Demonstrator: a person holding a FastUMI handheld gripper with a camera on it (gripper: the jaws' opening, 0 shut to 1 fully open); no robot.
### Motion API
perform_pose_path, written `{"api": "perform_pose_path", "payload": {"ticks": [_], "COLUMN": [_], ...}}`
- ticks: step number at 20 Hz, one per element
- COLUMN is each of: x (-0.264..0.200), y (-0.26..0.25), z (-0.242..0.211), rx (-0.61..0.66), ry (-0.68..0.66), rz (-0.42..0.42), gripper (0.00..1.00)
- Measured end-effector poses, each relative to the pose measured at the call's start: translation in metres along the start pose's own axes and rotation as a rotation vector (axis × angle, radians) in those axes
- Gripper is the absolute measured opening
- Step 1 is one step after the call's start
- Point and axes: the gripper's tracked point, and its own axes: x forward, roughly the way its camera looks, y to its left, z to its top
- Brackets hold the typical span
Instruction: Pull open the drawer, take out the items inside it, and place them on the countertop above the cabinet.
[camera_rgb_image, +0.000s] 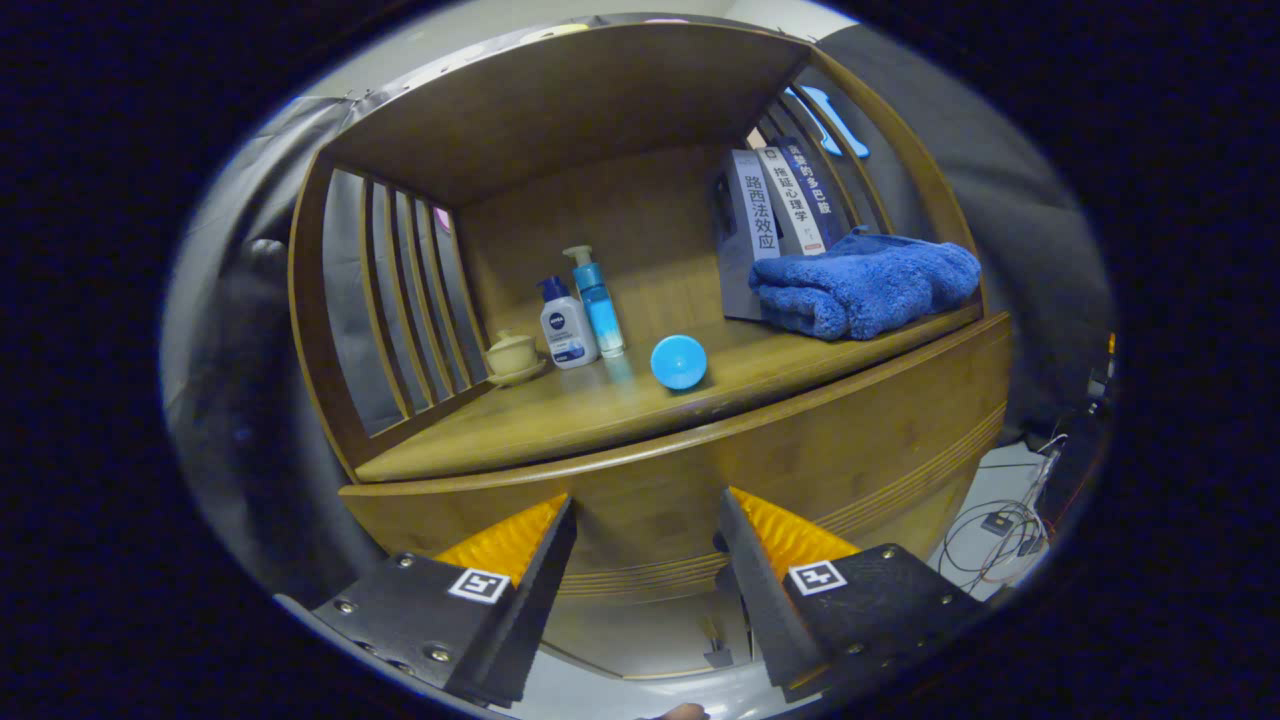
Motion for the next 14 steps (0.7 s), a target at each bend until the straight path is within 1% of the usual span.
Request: {"api": "perform_pose_path", "payload": {"ticks": [6,10,14], "x": [0.011,0.007,-0.008], "y": [-0.001,-0.001,0.003], "z": [0.002,0.003,0.031], "rx": [0.005,-0.009,-0.035], "ry": [-0.006,0.000,-0.049], "rz": [0.012,-0.007,-0.014], "gripper": [0.86,0.87,0.87]}}
